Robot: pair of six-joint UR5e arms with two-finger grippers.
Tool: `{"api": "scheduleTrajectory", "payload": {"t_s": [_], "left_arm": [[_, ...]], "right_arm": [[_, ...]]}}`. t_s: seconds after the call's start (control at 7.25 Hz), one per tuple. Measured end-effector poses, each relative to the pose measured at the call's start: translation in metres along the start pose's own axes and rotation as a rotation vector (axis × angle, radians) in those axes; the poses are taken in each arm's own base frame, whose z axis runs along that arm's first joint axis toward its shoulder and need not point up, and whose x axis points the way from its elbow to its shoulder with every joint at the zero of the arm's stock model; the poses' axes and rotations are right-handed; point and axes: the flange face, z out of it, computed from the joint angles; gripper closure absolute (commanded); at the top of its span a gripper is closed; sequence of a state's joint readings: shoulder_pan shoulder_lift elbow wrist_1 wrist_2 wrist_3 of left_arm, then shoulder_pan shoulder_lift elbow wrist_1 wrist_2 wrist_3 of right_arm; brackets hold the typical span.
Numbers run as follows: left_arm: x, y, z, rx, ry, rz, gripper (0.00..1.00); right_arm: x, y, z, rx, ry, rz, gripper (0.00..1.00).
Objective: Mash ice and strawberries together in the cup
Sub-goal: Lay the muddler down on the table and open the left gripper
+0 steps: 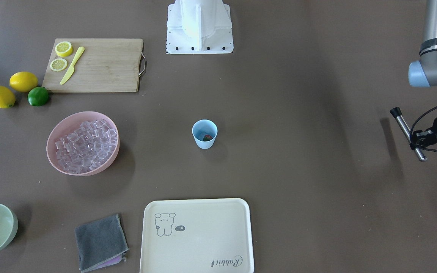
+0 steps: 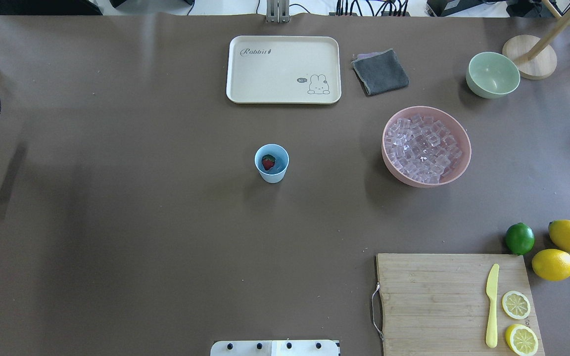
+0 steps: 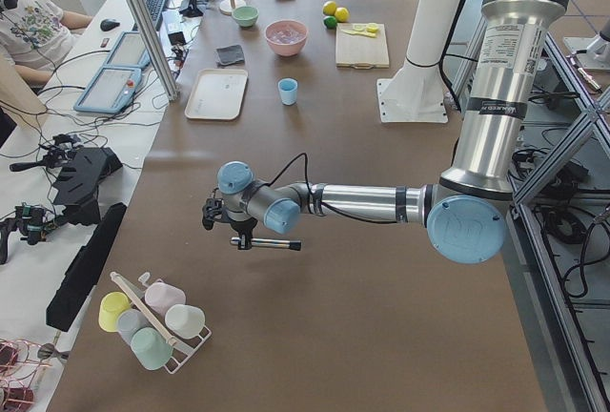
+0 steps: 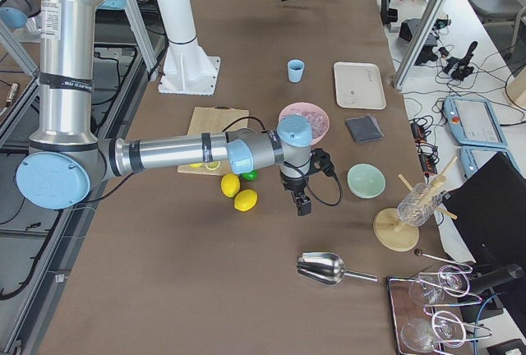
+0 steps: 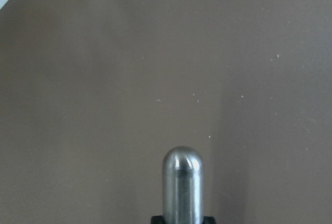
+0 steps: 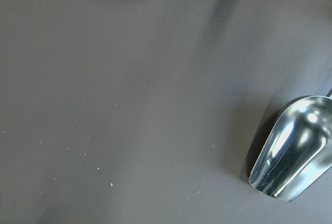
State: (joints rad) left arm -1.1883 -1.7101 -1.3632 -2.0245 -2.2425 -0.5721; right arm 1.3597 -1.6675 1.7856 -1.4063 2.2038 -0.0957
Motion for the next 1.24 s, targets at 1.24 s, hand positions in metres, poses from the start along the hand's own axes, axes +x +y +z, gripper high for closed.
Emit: {"api": "scheduleTrajectory", "payload": {"t_s": [1.24], "left_arm": [[0.061, -0.102, -0.179, 0.103, 0.118, -0.092, 0.01]], "right_arm": [[-0.002, 0.004, 0.002, -0.007, -0.023, 0.006, 0.01]]}}
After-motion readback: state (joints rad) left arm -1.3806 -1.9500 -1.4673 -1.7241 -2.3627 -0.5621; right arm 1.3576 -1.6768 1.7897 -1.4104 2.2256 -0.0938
